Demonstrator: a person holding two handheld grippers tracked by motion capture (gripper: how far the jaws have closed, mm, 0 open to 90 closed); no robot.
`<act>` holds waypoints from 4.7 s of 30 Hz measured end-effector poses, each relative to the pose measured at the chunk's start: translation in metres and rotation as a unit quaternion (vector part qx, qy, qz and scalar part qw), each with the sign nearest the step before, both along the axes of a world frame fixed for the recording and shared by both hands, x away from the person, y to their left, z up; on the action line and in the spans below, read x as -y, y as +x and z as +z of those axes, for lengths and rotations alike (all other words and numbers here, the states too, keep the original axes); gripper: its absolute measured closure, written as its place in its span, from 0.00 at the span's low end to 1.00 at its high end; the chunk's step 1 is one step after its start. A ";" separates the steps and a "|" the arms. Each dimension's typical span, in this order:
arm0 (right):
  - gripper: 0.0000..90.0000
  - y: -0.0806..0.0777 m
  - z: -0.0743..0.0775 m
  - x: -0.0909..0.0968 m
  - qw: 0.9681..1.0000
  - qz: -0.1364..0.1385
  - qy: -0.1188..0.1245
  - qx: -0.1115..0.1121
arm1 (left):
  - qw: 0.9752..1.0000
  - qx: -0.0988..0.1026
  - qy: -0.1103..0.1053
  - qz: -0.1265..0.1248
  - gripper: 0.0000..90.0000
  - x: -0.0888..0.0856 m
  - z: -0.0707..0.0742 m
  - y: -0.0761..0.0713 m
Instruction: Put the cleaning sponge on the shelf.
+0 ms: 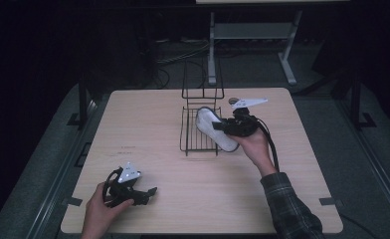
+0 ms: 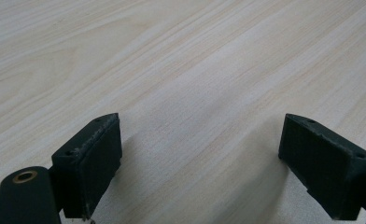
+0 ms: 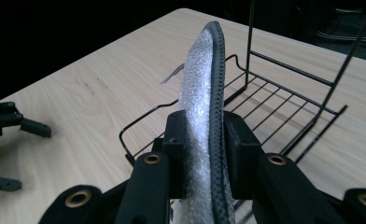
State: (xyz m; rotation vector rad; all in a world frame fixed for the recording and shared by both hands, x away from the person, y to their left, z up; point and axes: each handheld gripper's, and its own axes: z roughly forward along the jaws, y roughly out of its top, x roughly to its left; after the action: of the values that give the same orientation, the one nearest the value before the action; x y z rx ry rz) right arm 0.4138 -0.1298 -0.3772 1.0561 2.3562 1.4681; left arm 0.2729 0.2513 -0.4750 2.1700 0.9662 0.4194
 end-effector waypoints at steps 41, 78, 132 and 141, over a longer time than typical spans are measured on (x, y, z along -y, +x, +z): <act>0.72 0.053 -0.035 -0.042 0.998 -0.013 -0.037 -0.043 | 1.000 0.000 0.001 0.000 0.14 0.000 0.000 0.000; 0.55 0.037 -0.027 -0.010 0.997 -0.051 -0.055 -0.013 | 1.000 0.000 0.002 -0.001 0.14 0.000 0.000 0.000; 0.99 0.006 -0.045 -0.037 0.995 0.044 -0.080 -0.028 | 1.000 0.000 0.000 0.000 0.14 0.000 0.000 0.000; 0.79 0.004 -0.038 -0.020 0.996 0.014 -0.081 -0.025 | 1.000 0.000 0.000 0.000 0.14 0.000 0.000 0.000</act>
State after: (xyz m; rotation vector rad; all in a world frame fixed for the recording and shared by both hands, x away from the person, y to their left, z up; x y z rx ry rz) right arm 0.4179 -0.1100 -0.4151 1.0351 2.4857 1.2467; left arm 0.2729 0.2514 -0.4750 2.1705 0.9660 0.4190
